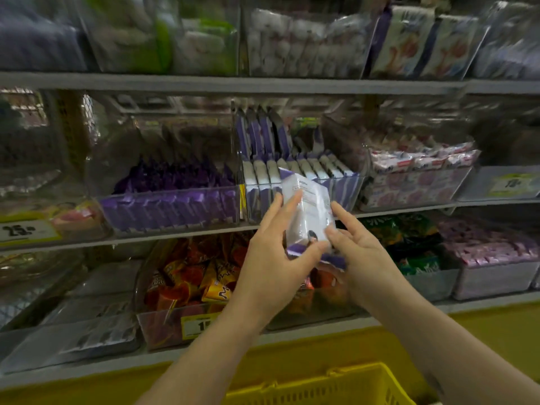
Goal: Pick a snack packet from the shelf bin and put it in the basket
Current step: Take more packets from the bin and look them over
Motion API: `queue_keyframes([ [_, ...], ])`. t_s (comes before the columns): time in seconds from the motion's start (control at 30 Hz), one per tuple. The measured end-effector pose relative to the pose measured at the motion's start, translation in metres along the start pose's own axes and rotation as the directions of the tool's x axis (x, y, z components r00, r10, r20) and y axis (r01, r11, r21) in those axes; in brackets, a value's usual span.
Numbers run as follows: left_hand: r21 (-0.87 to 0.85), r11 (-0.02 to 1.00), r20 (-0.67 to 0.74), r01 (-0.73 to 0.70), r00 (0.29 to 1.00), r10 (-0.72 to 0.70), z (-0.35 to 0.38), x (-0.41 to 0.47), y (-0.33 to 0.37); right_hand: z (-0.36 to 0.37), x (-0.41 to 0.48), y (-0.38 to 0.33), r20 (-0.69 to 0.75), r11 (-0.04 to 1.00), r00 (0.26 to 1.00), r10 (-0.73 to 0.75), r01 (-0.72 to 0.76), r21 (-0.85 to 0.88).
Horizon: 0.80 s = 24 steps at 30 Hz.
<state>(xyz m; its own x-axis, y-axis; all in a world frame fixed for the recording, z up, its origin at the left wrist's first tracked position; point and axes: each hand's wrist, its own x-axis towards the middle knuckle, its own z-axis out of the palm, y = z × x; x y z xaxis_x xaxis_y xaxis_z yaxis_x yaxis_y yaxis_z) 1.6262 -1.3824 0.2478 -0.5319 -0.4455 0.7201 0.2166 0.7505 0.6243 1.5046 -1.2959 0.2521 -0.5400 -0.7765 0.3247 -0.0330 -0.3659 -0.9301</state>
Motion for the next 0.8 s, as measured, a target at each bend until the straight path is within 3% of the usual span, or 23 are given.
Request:
queue_keyframes([
  [0.1, 0.078, 0.991, -0.001, -0.113, 0.994, 0.114, -0.005, 0.023, 0.015, 0.000, 0.011, -0.026, 0.021, 0.980, 0.996, 0.085, -0.088, 0.178],
  [0.27, 0.142, 0.989, 0.219, -0.050, 0.976, 0.018, -0.011, 0.079, 0.027, 0.000, 0.041, -0.060, 0.081, 0.958, 0.980, 0.184, -0.197, 0.208],
  [0.37, 0.104, 0.992, 0.243, -0.077, 0.969, 0.050, -0.013, 0.121, 0.021, -0.003, 0.066, -0.072, 0.106, 0.986, 0.983, 0.153, -0.159, 0.057],
  [0.47, 0.211, 0.972, 0.235, -0.103, 0.971, 0.052, -0.017, 0.161, 0.013, -0.011, 0.096, -0.090, 0.140, 0.975, 0.986, 0.093, -0.062, -0.212],
  [0.63, 0.437, 0.894, 0.185, -0.098, 0.983, 0.018, -0.016, 0.217, -0.002, -0.034, 0.160, -0.116, 0.063, 0.769, 0.998, -0.029, 0.063, -0.637],
  [0.7, 0.568, 0.814, 0.208, -0.123, 0.978, 0.002, -0.012, 0.237, -0.007, -0.038, 0.191, -0.122, 0.052, 0.643, 0.993, -0.105, 0.108, -0.758],
  [0.8, 0.812, 0.538, 0.247, -0.228, 0.968, 0.037, -0.004, 0.263, -0.015, -0.036, 0.237, -0.122, 0.053, 0.455, 0.987, -0.151, 0.118, -0.883],
])
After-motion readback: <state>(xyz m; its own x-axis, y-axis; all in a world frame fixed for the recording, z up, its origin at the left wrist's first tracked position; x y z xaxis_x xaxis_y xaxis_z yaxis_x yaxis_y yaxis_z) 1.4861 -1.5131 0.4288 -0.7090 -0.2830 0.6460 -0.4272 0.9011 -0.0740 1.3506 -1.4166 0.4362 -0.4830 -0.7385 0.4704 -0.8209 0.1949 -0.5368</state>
